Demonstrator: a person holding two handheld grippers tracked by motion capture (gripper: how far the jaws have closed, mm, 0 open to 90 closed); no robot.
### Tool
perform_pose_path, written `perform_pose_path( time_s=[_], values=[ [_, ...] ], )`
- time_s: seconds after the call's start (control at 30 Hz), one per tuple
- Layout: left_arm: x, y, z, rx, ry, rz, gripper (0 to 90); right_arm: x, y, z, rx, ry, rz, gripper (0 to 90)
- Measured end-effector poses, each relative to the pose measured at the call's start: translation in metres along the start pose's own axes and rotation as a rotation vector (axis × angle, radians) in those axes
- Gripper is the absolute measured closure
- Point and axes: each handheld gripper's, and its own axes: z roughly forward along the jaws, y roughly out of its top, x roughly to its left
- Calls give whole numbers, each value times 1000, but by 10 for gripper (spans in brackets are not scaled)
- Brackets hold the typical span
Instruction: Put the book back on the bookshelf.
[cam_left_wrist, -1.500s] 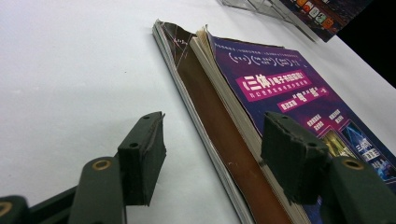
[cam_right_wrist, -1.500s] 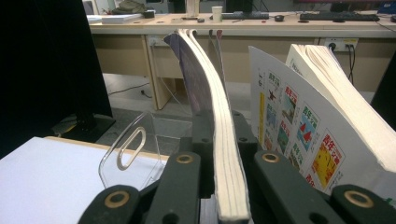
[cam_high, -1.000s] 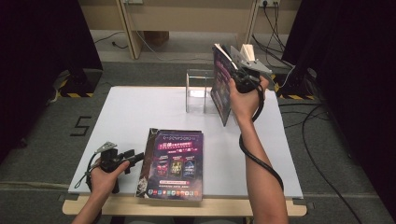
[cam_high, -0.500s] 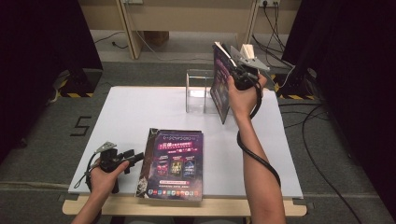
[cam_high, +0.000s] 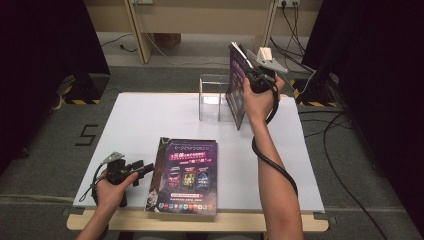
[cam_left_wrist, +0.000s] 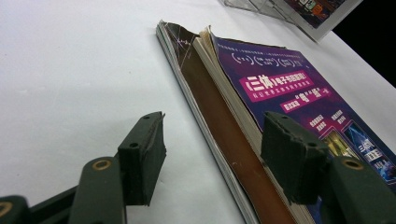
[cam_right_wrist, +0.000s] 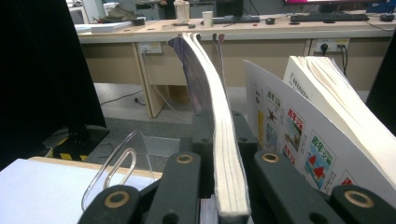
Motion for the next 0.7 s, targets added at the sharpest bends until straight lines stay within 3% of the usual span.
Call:
perform_pose_path(
  time_s=[0.7],
  values=[
    [1, 0, 0, 0, 1, 0, 388, 0, 2, 18, -5, -33, -1, 844]
  ],
)
